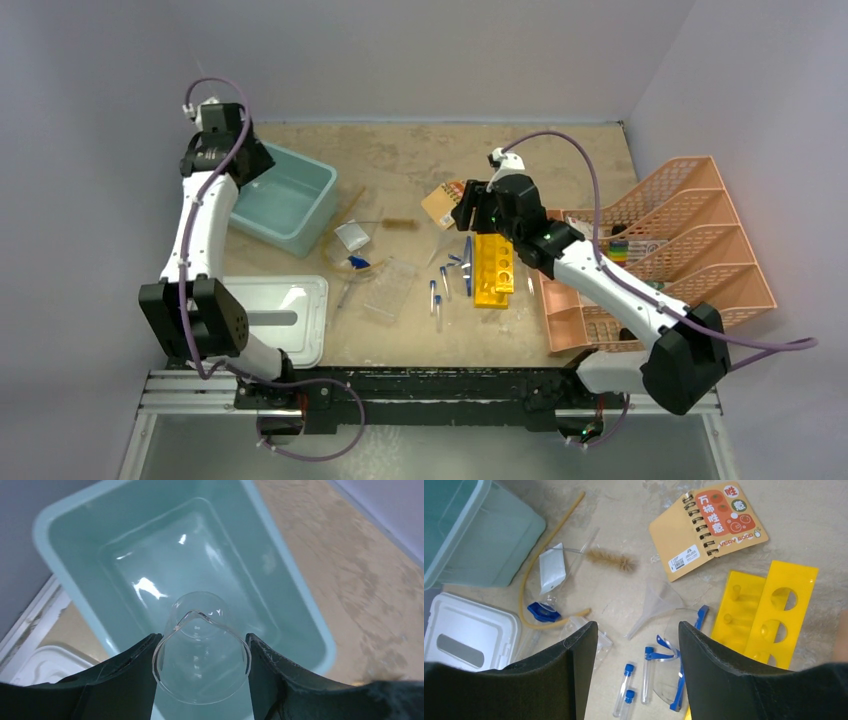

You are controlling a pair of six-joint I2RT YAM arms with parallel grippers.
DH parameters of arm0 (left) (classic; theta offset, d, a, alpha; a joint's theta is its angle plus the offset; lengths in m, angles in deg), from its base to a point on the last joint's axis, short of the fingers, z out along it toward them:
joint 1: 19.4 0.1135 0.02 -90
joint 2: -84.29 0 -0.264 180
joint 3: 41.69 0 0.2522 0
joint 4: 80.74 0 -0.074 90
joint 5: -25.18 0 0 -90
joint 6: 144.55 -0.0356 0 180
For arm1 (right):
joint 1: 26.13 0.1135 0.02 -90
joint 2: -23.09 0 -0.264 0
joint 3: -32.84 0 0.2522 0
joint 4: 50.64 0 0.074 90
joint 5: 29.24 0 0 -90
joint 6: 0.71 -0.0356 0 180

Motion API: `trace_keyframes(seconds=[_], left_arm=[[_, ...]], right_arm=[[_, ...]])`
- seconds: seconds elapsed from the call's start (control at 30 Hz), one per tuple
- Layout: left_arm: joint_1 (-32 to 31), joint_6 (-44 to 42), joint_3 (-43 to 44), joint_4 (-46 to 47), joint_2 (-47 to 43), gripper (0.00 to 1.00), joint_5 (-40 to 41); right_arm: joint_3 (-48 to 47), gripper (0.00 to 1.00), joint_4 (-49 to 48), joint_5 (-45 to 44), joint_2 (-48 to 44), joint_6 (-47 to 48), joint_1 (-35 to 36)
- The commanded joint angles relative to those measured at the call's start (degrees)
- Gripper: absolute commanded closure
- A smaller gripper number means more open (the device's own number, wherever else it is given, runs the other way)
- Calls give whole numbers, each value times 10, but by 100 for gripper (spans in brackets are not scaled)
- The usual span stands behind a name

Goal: Organize the chemistry lab equipment

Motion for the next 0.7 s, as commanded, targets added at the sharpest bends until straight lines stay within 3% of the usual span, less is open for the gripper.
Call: trace_keyframes(seconds=[0.0,0.33,0.67], left_arm=[[60,-6,-19,43,47,54,-15],[71,12,51,116,221,56,35],[70,6,79,164,293,57,64]], right_arm=[[-27,37,10,18,16,7,-3],[-12,37,14,19,35,-9,-6],[-41,37,11,43,85,-7,-6]])
